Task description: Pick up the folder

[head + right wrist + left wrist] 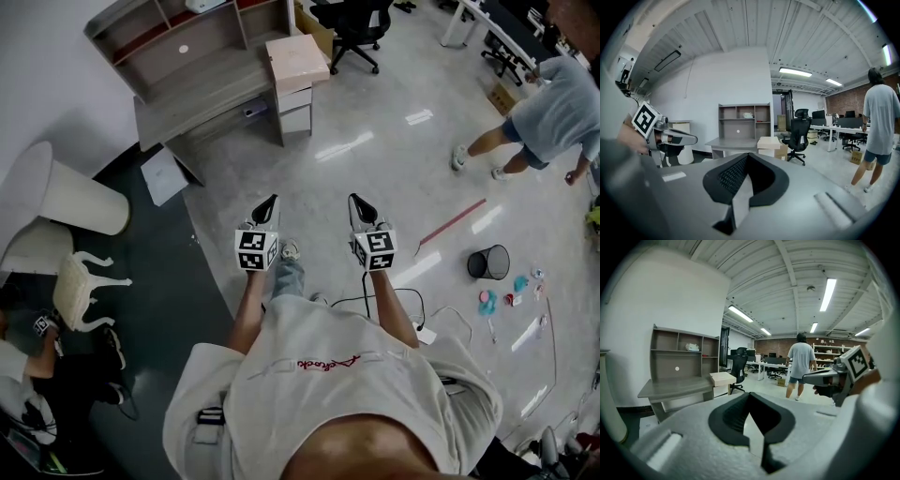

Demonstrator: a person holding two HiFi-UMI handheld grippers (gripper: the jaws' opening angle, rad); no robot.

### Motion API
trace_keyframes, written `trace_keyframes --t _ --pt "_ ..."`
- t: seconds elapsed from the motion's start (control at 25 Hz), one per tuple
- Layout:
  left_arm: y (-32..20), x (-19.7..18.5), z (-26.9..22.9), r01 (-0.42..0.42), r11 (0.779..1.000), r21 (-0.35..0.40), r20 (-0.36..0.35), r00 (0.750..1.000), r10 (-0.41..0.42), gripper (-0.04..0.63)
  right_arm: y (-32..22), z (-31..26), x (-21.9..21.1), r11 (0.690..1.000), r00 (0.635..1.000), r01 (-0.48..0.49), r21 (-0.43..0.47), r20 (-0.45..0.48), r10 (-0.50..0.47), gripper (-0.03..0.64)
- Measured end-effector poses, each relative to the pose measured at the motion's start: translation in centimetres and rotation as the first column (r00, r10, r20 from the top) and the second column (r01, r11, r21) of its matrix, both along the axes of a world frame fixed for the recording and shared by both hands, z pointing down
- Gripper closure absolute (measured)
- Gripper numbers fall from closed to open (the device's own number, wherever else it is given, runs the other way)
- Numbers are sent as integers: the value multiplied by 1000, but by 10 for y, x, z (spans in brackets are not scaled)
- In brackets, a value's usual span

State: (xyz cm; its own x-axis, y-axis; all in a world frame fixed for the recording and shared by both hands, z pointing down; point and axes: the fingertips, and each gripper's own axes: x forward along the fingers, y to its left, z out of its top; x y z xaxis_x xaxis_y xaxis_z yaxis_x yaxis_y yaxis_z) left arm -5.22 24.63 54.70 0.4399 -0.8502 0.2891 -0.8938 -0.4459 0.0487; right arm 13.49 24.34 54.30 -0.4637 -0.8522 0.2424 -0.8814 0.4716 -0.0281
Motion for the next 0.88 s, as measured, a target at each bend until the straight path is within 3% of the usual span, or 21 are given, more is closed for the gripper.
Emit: trace_keyframes --t 0.88 --pt "-218 -73 -26 -57 997 44 -44 997 59 597 -204 -32 -74 997 997 -63 42 -36 64 611"
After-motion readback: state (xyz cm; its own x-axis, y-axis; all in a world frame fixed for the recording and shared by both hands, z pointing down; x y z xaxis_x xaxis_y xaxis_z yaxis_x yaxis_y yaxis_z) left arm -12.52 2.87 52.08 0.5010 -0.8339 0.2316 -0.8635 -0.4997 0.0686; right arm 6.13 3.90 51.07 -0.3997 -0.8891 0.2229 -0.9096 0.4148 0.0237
